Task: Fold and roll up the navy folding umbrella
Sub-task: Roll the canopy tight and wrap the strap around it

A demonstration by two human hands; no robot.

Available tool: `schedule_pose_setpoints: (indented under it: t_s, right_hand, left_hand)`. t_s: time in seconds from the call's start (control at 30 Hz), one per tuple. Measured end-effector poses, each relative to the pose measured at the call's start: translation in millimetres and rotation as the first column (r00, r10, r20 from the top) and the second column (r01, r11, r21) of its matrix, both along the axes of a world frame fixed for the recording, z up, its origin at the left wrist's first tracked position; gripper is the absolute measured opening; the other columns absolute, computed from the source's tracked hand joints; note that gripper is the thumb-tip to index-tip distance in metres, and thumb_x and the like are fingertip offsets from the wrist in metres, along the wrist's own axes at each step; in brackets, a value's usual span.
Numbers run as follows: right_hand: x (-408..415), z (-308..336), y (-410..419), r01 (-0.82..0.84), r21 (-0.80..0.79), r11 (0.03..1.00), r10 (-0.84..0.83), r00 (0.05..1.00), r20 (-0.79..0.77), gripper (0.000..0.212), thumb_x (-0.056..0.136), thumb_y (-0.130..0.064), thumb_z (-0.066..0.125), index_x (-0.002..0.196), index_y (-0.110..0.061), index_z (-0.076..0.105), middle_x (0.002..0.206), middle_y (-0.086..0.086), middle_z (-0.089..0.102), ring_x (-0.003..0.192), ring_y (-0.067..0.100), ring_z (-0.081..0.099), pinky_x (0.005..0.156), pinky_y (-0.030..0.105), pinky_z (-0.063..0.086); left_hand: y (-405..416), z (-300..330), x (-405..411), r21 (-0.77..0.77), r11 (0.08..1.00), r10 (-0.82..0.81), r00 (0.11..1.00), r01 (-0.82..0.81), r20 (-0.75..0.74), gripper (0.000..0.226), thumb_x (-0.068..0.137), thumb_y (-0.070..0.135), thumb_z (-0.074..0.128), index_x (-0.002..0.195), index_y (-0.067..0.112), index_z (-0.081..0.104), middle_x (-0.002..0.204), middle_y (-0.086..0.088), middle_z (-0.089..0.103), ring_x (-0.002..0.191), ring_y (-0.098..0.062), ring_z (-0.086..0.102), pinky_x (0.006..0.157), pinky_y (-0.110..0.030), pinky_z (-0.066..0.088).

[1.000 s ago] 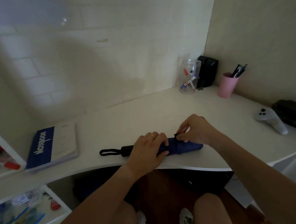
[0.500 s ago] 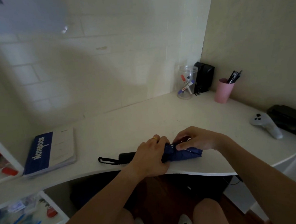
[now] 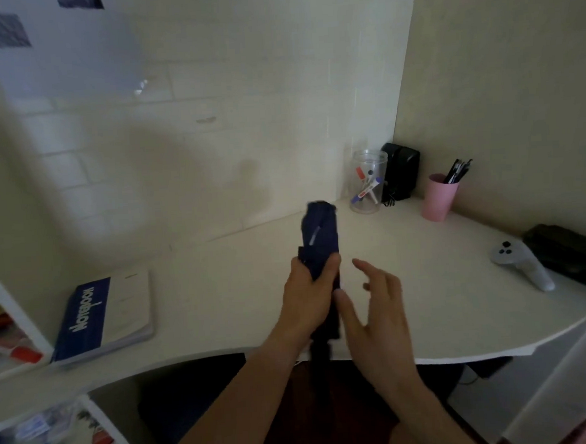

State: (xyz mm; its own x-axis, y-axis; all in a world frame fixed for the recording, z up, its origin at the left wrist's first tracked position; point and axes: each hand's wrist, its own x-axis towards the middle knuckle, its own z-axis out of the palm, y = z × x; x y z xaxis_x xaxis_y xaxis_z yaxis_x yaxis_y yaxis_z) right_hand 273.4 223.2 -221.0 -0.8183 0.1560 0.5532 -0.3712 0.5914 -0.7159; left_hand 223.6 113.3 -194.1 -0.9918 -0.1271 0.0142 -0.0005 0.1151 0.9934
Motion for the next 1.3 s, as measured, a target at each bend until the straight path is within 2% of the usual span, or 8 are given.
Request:
schedule_pose_setpoints:
  t_s: [0.37,0.53,0.63,0.73,0.87,1.0,1.17,1.3]
  right_hand:
    - [33.3,24.9,-0.4,-0.398,-0.205,0.894,0.427,0.896,0.123,0.056,0.096,-0.037,0.055,0.147,-0.043,0.032,0.128,-0.015,0.066,0.099,0.005,0.07,0.08,0.027,0.058]
    - [47.2,38.0,1.1,-0.386,-0.914,0.123,0.866,0.492,-0.092,0.057,0.087,-0.035,0.074,0.139,-0.018,0.057,0.073,0.026,0.062,0.041,0.024,0.047,0.035,0.026,0.041]
    - [47.5,42.8,2.2,-0.435,-0.706,0.558,0.72,0.677,0.152,0.042,0.096,-0.047,0.056,0.136,-0.035,0.056,0.087,0.018,0.072,0.052,0.031,0.057,0.044,0.033,0.049]
    - [51.3,28.4,2.5,-0.324,0.03,0.946,0.311,0.929,0.2,0.054,0.087,-0.067,0.043,0.138,-0.056,0.03,0.094,-0.021,0.072,0.071,0.003,0.068,0.065,0.023,0.054]
    - [54.7,27.3,-2.6,-0.315,-0.298,0.901,0.381,0.903,0.198,0.034,0.093,-0.048,0.053,0.126,-0.041,0.05,0.074,-0.009,0.072,0.047,0.005,0.06,0.046,0.017,0.041]
    - [47.7,44.4,3.5,-0.272,-0.901,0.337,0.818,0.558,0.138,0.048,0.094,-0.044,0.052,0.11,-0.001,0.064,0.062,0.025,0.056,0.026,0.018,0.036,0.032,0.021,0.029]
    - [48.3,31.9,-3.4,-0.271,-0.317,0.909,0.345,0.916,0.206,0.039,0.087,-0.059,0.049,0.105,-0.025,0.054,0.068,0.004,0.069,0.047,0.016,0.057,0.048,0.032,0.047]
    - [51.3,31.2,2.4,-0.257,-0.604,0.754,0.474,0.85,0.231,0.036,0.08,-0.066,0.058,0.082,-0.031,0.06,0.057,-0.001,0.056,0.047,0.014,0.047,0.046,0.025,0.037]
  left_hand:
    - [-23.5,87.2,10.7,0.58,0.807,-0.146,0.989,0.11,0.016,0.032,0.079,0.028,0.085,0.098,0.007,0.07,0.09,-0.008,0.078,0.082,-0.024,0.075,0.078,-0.036,0.061]
    - [-31.7,93.3,23.2,0.762,0.534,-0.384,0.908,0.367,-0.168,0.021,0.083,0.031,0.075,0.081,0.016,0.061,0.067,0.002,0.056,0.055,-0.013,0.056,0.063,-0.025,0.052]
    - [-27.9,96.2,19.6,0.732,0.653,-0.207,0.975,0.195,-0.076,0.031,0.085,0.03,0.078,0.074,0.02,0.051,0.06,0.004,0.047,0.047,-0.011,0.046,0.054,-0.025,0.047]
    - [-28.0,95.1,9.8,0.697,0.717,0.018,1.0,0.003,-0.023,0.035,0.084,0.022,0.083,0.073,0.019,0.049,0.057,0.002,0.048,0.045,-0.013,0.045,0.053,-0.027,0.047]
    - [-26.5,87.8,19.0,0.702,0.69,-0.169,0.982,0.178,-0.082,0.023,0.083,0.025,0.082,0.076,0.017,0.061,0.069,-0.004,0.059,0.058,-0.018,0.057,0.064,-0.031,0.053]
    - [-14.0,65.4,37.9,0.758,0.576,-0.382,0.921,0.306,-0.081,0.017,0.081,0.021,0.076,0.079,0.012,0.062,0.068,-0.005,0.059,0.057,-0.019,0.061,0.061,-0.03,0.056]
    - [-5.8,63.9,20.2,0.704,0.706,-0.044,0.997,0.073,-0.059,0.033,0.085,0.012,0.077,0.063,0.016,0.054,0.056,-0.001,0.046,0.043,-0.014,0.045,0.051,-0.028,0.046]
    - [-5.6,63.9,30.7,0.729,0.64,-0.223,0.966,0.243,-0.127,0.024,0.083,0.023,0.079,0.07,0.016,0.06,0.062,-0.002,0.054,0.051,-0.016,0.054,0.058,-0.029,0.052]
